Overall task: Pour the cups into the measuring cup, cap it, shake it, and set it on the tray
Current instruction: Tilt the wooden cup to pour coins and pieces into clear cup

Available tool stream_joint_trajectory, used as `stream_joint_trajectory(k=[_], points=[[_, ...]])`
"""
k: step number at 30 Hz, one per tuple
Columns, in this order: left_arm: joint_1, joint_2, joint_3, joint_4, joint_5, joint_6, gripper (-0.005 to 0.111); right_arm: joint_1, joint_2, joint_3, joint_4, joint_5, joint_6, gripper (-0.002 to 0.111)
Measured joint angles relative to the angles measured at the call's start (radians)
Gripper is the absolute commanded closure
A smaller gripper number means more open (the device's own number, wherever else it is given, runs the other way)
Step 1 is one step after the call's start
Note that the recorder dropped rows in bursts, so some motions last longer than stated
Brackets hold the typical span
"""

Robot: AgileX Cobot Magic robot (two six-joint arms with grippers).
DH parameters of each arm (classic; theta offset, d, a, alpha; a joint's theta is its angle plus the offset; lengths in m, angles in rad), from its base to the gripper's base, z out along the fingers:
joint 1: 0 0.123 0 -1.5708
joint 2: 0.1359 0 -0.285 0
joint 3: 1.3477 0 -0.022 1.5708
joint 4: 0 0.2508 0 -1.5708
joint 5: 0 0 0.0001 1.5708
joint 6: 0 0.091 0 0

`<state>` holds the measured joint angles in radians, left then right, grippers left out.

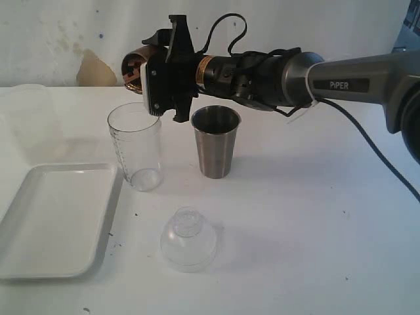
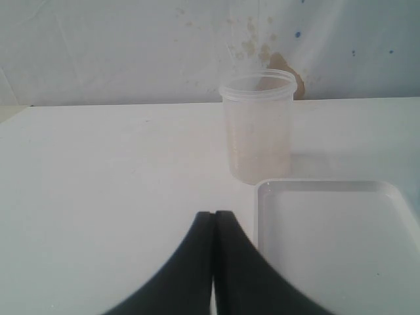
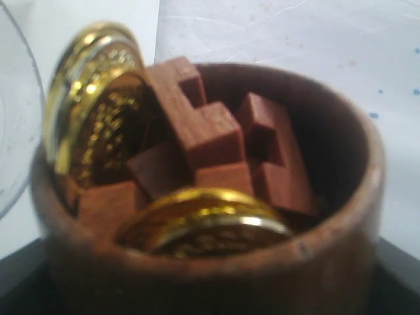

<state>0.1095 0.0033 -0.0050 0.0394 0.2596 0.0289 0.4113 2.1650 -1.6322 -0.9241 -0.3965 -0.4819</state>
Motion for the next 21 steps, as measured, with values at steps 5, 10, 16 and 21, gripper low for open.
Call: stream_joint_trajectory(k=[5, 10, 16, 21], points=[[0.0, 0.0, 0.0, 0.0, 0.0, 0.0, 0.107, 0.0, 0.0, 0.0, 0.0, -0.003, -0.054, 0.108], [0.0, 0.0, 0.0, 0.0, 0.0, 0.0, 0.107, 0.0, 0.0, 0.0, -0.002, -0.025, -0.107, 0.108], [0.0, 0.0, 0.0, 0.0, 0.0, 0.0, 0.107, 0.0, 0.0, 0.0, -0.002, -0.032, -0.175, 0.108], [0.0, 0.0, 0.0, 0.0, 0.0, 0.0, 0.107, 0.0, 0.0, 0.0, -0.002, -0.032, -0.232, 0.108]])
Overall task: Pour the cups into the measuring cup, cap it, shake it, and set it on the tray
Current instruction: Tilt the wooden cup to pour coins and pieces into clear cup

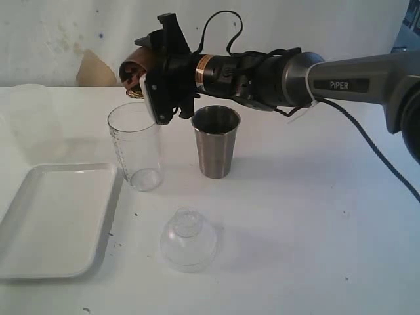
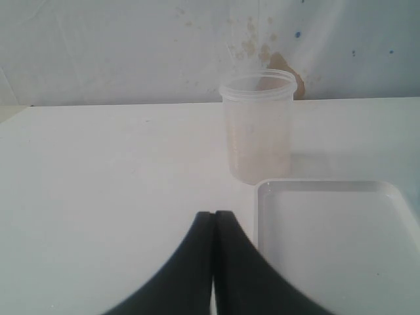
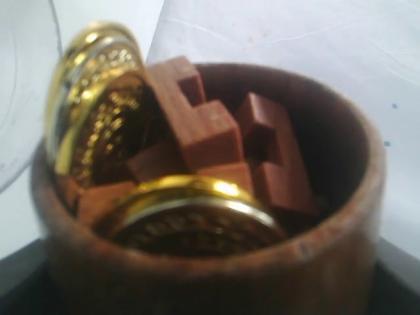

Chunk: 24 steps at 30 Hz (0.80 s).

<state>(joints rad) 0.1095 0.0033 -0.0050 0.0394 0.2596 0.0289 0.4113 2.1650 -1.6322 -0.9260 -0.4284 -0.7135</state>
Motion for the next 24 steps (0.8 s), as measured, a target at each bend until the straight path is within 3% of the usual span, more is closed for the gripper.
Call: stream_joint_trajectory(k=[24], points=[[0.0, 0.0, 0.0, 0.0, 0.0, 0.0, 0.107, 0.031, 0.0, 0.0, 0.0, 0.032, -0.32, 0.108]])
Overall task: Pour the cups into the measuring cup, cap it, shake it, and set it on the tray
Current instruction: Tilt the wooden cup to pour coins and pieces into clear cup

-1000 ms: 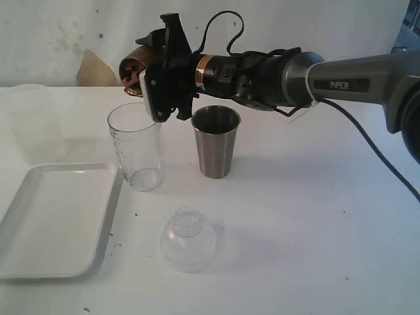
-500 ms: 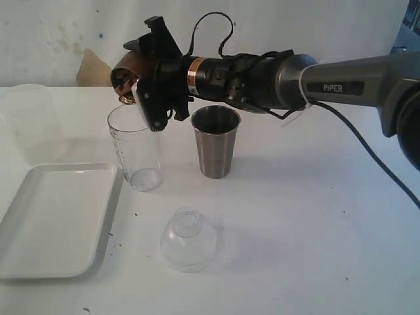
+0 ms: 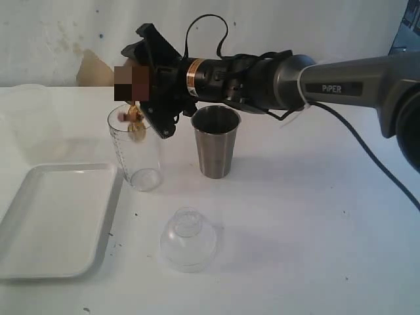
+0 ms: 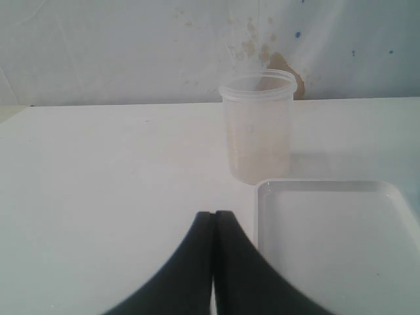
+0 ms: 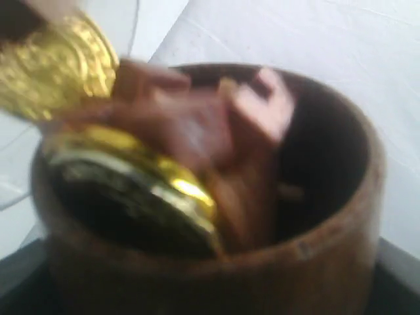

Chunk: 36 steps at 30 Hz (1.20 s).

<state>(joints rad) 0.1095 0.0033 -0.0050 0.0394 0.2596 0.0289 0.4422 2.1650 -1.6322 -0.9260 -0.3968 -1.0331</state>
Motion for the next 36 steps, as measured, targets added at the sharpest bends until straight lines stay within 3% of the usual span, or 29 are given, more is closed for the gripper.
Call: stream_joint_trajectory(k=[23, 36], points=[[0.0, 0.0, 0.0, 0.0, 0.0, 0.0, 0.107, 0.005, 0.0, 0.0, 0.0, 0.0, -0.141, 0.108], [0.0, 0.0, 0.0, 0.0, 0.0, 0.0, 0.107, 0.029, 0.0, 0.0, 0.0, 0.002, -0.332, 0.108]])
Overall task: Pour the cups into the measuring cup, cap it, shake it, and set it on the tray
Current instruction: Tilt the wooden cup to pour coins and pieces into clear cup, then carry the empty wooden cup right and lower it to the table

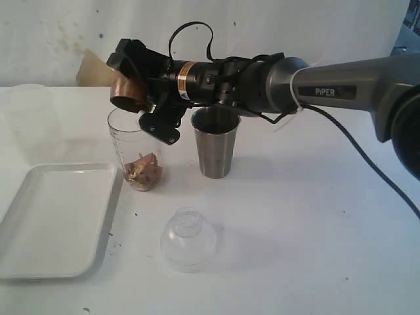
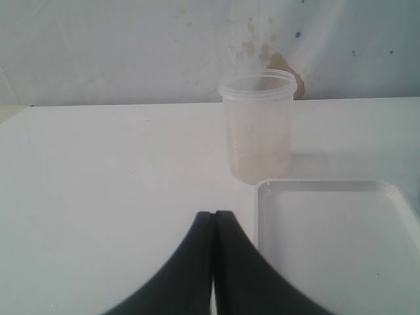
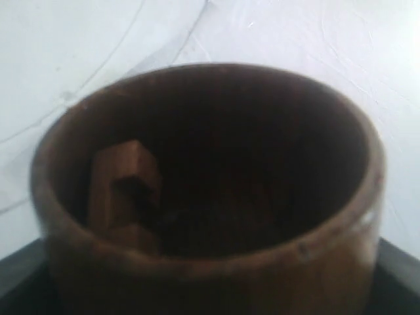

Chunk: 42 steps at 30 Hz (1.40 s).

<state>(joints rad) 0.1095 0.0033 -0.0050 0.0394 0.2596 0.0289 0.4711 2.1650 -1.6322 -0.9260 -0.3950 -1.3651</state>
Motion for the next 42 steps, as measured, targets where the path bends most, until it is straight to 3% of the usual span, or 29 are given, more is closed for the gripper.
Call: stream_joint_trajectory(k=[22, 34, 39, 42], points=[[0.0, 0.0, 0.0, 0.0, 0.0, 0.0, 0.107, 0.006, -0.016, 0.0, 0.073, -0.05, -0.092, 0.108], [0.0, 0.0, 0.0, 0.0, 0.0, 0.0, 0.107, 0.018, -0.021, 0.0, 0.1, 0.019, -0.242, 0.108], [0.0, 0.0, 0.0, 0.0, 0.0, 0.0, 0.107, 0.018, -0.021, 0.0, 0.153, -0.005, -0.186, 0.108], [0.0, 0.0, 0.0, 0.0, 0.0, 0.0, 0.107, 0.018, -0.023, 0.0, 0.212, -0.065, -0.022, 0.108]])
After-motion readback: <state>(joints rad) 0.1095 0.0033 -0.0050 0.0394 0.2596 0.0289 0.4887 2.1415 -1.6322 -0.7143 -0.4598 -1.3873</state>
